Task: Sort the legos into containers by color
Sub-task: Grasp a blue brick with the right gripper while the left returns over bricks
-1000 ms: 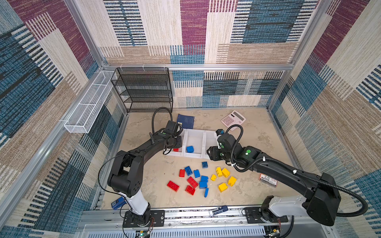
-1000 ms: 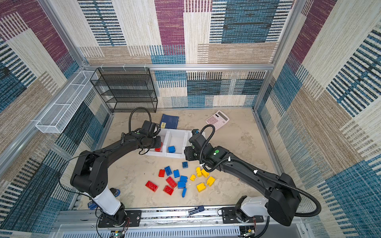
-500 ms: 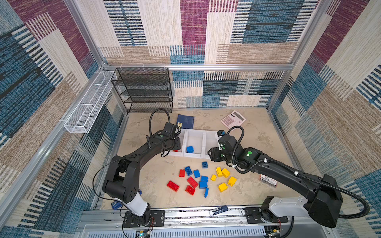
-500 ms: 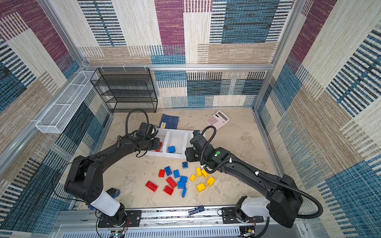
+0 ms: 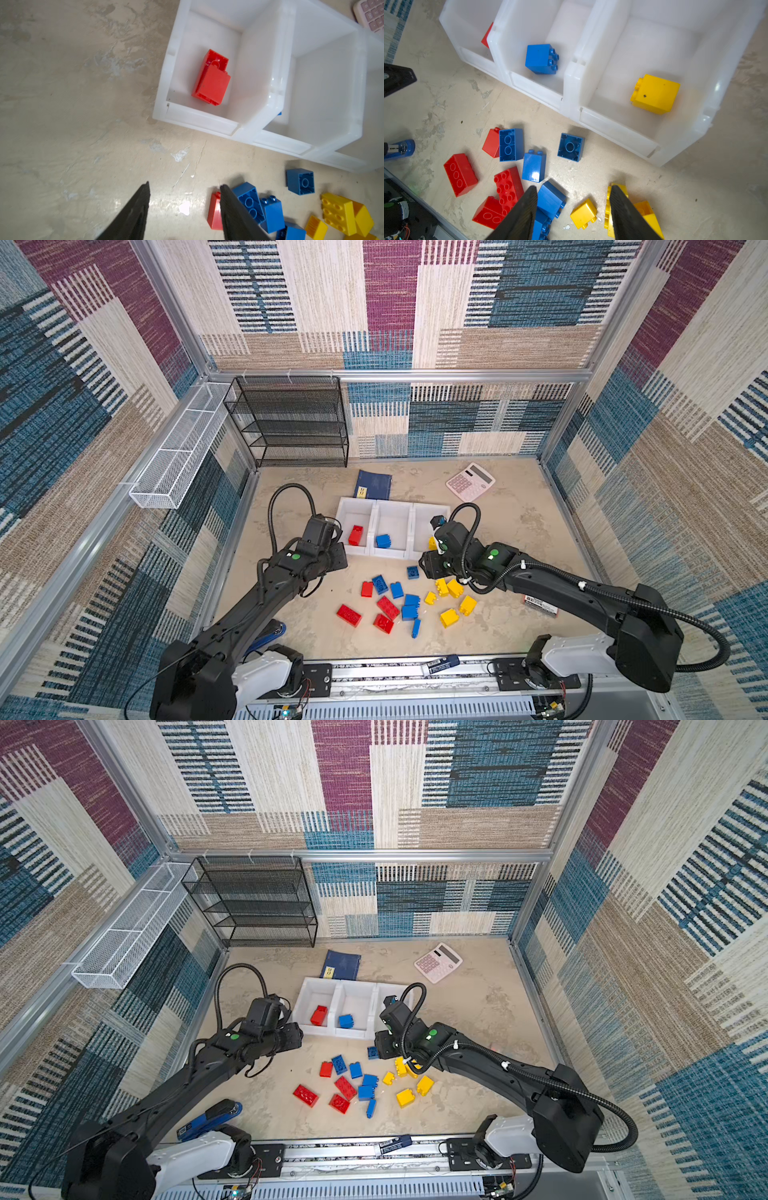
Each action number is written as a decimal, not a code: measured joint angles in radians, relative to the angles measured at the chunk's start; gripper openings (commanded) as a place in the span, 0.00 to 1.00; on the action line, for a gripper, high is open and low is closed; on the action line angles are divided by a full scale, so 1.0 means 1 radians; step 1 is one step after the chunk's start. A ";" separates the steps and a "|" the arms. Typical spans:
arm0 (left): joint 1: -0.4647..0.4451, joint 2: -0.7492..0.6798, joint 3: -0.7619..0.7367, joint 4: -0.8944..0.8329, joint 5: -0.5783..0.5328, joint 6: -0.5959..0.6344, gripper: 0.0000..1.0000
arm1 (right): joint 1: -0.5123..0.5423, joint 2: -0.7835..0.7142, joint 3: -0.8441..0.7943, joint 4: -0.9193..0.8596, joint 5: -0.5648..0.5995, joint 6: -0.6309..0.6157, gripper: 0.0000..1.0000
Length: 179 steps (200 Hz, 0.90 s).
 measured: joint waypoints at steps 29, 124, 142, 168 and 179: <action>-0.001 -0.056 -0.026 -0.029 -0.003 -0.042 0.57 | 0.014 0.037 0.006 0.002 -0.056 -0.047 0.58; -0.003 -0.135 -0.085 -0.033 -0.006 -0.071 0.58 | 0.161 0.298 0.198 -0.013 -0.061 -0.088 0.56; -0.003 -0.135 -0.086 -0.031 -0.001 -0.068 0.58 | 0.181 0.351 0.235 -0.016 -0.057 -0.068 0.56; -0.003 -0.148 -0.104 -0.015 0.003 -0.064 0.58 | 0.196 0.415 0.294 -0.019 -0.053 -0.060 0.56; -0.003 -0.155 -0.116 -0.007 0.004 -0.064 0.58 | 0.201 0.442 0.317 -0.023 -0.052 -0.060 0.56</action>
